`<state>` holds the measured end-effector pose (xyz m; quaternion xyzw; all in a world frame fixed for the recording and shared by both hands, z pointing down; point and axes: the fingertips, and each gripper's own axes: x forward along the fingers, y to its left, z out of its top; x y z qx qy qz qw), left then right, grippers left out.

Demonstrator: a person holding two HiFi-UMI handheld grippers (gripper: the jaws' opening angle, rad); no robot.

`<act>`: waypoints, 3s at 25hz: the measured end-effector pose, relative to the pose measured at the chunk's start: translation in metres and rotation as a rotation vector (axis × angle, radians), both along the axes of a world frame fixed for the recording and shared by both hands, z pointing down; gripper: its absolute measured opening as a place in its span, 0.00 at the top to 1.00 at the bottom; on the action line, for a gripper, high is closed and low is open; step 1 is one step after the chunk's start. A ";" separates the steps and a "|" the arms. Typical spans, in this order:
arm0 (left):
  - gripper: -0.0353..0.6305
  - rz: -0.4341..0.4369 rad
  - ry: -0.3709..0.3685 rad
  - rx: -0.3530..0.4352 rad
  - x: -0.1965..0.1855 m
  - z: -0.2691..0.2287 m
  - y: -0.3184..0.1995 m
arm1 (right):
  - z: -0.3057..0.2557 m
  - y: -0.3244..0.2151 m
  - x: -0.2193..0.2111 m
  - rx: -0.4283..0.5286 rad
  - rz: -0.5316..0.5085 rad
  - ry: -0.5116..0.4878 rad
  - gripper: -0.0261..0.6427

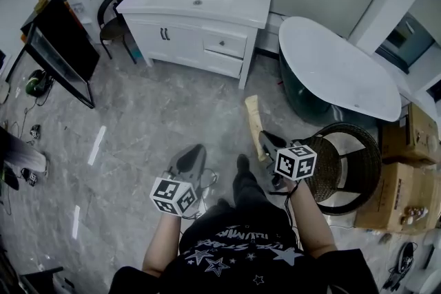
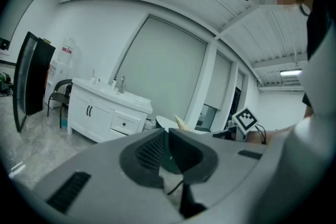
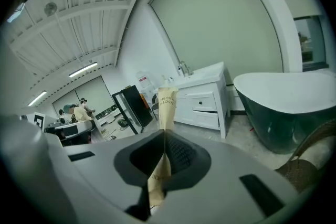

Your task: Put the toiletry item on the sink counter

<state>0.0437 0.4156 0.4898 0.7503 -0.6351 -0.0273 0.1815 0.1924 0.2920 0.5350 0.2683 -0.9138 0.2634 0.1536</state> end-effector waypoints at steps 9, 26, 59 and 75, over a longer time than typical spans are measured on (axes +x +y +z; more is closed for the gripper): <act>0.90 -0.046 -0.014 -0.022 -0.030 0.004 -0.022 | 0.007 -0.034 -0.032 -0.019 -0.026 -0.016 0.93; 0.90 -0.158 -0.022 -0.048 -0.107 -0.005 -0.156 | 0.005 -0.191 -0.126 -0.056 -0.125 -0.031 0.93; 0.90 -0.196 -0.073 -0.031 -0.142 -0.027 -0.360 | -0.009 -0.410 -0.158 -0.060 -0.139 -0.100 0.93; 0.90 -0.055 -0.076 -0.008 -0.182 -0.021 -0.468 | -0.010 -0.483 -0.156 -0.043 0.026 -0.084 0.93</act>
